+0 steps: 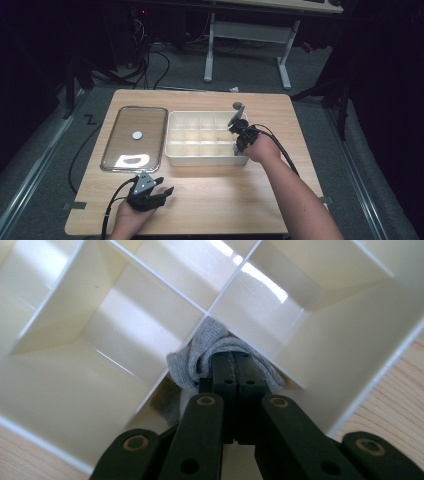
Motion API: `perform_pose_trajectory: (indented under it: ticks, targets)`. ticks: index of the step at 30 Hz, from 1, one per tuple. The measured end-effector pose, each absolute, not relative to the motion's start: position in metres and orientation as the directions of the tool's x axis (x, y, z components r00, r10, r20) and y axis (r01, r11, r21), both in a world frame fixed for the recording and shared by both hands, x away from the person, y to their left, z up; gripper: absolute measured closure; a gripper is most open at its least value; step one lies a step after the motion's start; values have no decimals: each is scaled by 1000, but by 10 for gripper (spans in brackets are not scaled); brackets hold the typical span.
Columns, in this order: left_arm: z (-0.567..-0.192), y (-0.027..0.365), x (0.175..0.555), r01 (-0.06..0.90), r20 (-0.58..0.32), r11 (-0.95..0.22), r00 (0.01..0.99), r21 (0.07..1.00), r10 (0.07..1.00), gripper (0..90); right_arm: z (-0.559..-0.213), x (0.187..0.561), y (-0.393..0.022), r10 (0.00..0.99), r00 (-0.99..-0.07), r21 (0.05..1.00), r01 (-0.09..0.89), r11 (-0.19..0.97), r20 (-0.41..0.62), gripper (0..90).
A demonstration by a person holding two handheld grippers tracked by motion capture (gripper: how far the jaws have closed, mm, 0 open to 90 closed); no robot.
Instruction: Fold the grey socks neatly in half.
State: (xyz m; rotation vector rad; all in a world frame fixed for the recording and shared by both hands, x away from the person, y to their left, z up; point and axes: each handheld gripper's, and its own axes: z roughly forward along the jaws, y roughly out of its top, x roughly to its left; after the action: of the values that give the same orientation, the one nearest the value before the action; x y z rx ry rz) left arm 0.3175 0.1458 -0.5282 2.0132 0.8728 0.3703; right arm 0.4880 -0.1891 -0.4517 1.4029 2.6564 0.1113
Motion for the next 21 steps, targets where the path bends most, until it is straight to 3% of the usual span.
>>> perform_pose_trajectory:
  ticks: [10, 21]
  targets:
    - [-528, 145, 317, 436, -64, -366, 710, 822, 702, 466, -465, 495, -184, 829, -553, 74, 826, 559, -83, 900]
    - [-528, 144, 316, 434, -65, -366, 712, 823, 699, 466, -466, 496, -187, 845, -532, 79, 841, 535, -54, 900]
